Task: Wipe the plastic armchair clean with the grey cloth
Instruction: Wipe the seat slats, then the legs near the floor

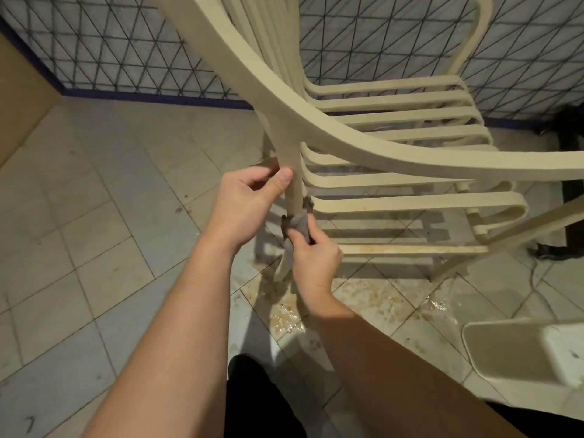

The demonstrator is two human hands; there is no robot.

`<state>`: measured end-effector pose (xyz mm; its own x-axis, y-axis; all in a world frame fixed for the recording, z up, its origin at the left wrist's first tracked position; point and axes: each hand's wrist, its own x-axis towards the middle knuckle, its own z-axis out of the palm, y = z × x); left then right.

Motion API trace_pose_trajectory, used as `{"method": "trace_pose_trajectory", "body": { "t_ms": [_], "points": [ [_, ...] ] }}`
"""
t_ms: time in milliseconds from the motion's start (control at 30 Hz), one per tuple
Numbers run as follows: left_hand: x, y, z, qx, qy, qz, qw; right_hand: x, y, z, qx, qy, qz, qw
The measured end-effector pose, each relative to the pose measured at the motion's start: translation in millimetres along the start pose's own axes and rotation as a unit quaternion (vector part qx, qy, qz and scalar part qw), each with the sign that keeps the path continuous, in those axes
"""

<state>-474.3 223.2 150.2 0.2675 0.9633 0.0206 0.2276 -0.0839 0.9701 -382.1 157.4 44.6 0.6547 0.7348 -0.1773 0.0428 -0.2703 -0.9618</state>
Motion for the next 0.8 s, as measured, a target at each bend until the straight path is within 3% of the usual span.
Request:
{"method": "trace_pose_trajectory", "body": {
  "t_ms": [167, 333, 433, 567, 633, 700, 800],
  "points": [
    [-0.6, 0.1, -0.3, 0.003, -0.003, -0.009, 1.0, 20.0, 33.9, -8.8, -0.107, -0.073, 0.124, 0.984],
    [2.7, 0.7, -2.2, 0.021, 0.0, 0.001, 1.0, -0.6, 6.9, -7.8, 0.038, 0.009, -0.068, 0.997],
    [0.8, 2.5, -0.2, 0.016, -0.001, 0.006, 1.0, -2.5, -0.1, 9.4, 0.041, 0.041, -0.078, 0.995],
    [2.4, -1.1, -0.3, 0.006, 0.017, 0.004, 1.0, 20.1, 17.5, -8.7, -0.095, -0.067, -0.08, 0.99],
    [3.9, -3.4, -1.0, 0.012, 0.022, 0.005, 1.0, 31.5, 30.4, -33.3, -0.184, -0.098, -0.155, 0.966],
    [4.4, -4.1, -1.3, 0.024, 0.023, 0.003, 0.999, 46.0, 45.9, -61.2, -0.264, -0.072, -0.217, 0.937],
    [4.6, -3.5, -1.3, 0.027, 0.025, -0.003, 0.999, 70.1, 68.9, -98.6, -0.39, 0.001, -0.226, 0.893]
  ]
}}
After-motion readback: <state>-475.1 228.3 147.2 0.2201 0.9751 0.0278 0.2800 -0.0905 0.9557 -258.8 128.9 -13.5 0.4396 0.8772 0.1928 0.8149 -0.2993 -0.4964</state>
